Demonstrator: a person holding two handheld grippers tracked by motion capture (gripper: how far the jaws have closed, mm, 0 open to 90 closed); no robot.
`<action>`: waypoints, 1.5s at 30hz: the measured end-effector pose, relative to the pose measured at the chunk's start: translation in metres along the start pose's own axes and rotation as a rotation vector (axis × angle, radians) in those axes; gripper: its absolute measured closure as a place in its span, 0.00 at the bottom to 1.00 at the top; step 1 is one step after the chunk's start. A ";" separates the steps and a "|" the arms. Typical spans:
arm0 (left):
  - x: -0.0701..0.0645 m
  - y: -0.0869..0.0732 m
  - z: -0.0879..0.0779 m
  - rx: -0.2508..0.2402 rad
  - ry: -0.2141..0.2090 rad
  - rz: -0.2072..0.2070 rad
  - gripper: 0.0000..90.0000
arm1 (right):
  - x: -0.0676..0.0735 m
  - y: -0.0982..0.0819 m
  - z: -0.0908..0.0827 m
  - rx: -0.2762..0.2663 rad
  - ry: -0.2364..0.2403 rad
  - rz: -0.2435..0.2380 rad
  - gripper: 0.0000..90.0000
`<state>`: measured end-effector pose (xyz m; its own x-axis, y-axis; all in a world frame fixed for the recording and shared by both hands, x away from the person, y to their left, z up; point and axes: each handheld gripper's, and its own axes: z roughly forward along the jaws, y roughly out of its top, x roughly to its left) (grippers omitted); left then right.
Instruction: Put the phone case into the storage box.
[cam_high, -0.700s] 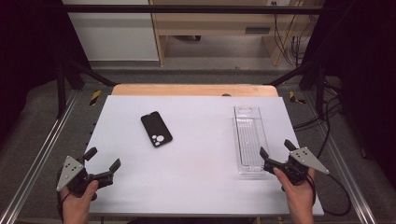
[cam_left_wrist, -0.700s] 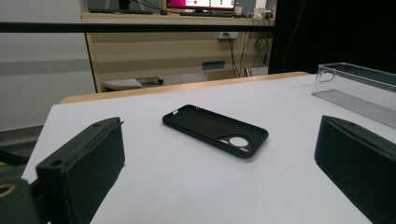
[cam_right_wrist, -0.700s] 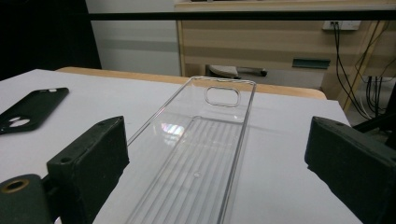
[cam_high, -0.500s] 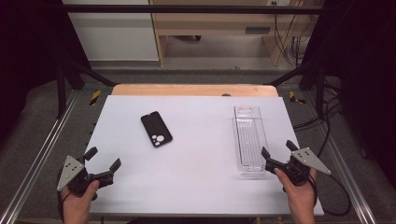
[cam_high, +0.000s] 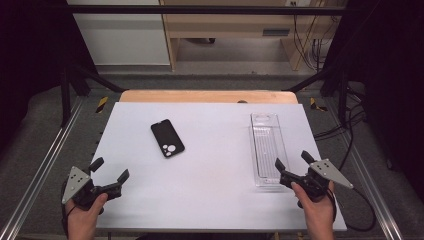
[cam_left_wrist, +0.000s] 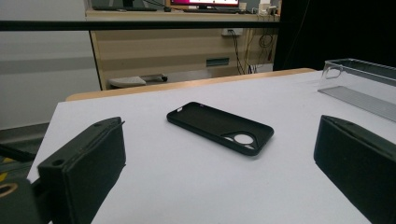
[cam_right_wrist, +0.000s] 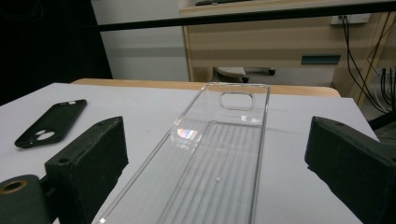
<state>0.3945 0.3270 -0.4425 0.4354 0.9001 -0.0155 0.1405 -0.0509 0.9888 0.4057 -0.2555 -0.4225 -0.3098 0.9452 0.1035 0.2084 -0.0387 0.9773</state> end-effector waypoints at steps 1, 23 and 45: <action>0.000 0.000 0.000 0.002 0.001 0.001 0.02 | 0.001 0.000 0.000 0.000 0.001 -0.002 0.07; 0.001 0.001 -0.003 -0.012 -0.007 -0.019 0.02 | 0.081 0.033 0.034 0.106 0.104 -0.150 0.08; 0.003 0.001 -0.002 -0.017 -0.018 -0.033 0.02 | 0.184 0.032 0.157 0.317 0.277 -0.193 0.09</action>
<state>0.3945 0.3305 -0.4408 0.4472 0.8930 -0.0503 0.1394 -0.0140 0.9901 0.5013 -0.0320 -0.4011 -0.5985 0.8010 0.0127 0.3822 0.2715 0.8833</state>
